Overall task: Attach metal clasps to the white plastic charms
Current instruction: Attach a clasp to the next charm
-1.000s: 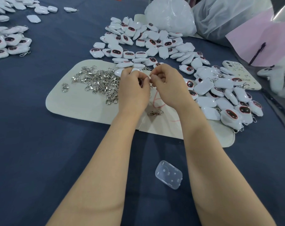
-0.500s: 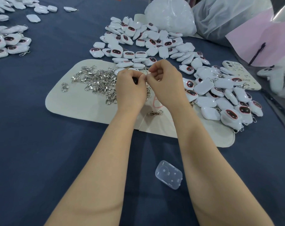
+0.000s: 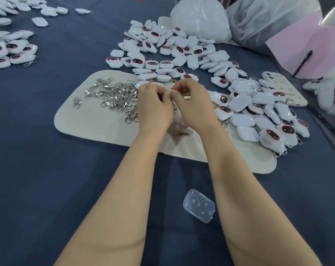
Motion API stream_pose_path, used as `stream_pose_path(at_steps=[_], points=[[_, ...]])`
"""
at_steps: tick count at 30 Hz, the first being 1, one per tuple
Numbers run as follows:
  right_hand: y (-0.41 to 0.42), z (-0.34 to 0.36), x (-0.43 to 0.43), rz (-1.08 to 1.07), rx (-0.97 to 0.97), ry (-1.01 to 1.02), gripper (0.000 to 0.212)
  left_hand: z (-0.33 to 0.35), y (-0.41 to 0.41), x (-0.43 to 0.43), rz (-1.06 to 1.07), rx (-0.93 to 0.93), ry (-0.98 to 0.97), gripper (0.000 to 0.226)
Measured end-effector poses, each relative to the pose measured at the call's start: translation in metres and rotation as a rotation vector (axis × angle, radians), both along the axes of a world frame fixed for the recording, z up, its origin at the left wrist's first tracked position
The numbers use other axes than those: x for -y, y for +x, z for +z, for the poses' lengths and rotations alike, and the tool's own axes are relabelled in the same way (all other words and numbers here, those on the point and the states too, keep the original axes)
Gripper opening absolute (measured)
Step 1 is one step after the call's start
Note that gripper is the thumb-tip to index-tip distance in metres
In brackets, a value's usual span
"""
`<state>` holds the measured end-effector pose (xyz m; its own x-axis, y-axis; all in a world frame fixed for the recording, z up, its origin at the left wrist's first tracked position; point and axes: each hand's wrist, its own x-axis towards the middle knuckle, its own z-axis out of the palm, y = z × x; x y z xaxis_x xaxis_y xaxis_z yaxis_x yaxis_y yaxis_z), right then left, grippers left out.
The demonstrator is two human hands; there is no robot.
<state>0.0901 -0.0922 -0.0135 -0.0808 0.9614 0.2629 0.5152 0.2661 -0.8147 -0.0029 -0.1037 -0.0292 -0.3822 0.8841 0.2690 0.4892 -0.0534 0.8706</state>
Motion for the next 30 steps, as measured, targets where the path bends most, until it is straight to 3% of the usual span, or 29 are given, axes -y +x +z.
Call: stream_pose_path(at_steps=[8, 17, 30], points=[[0.000, -0.005, 0.003, 0.143, -0.100, -0.047, 0.010, 0.001, -0.002, 0.002, -0.001, 0.027, 0.000, 0.010], [0.004, -0.007, 0.004, 0.127, -0.137, -0.077, 0.009, 0.005, -0.004, 0.003, -0.081, 0.093, -0.014, 0.014], [0.011, -0.010, -0.001, 0.071, -0.032, -0.032, 0.008, 0.004, -0.006, 0.002, -0.155, 0.016, -0.079, 0.020]])
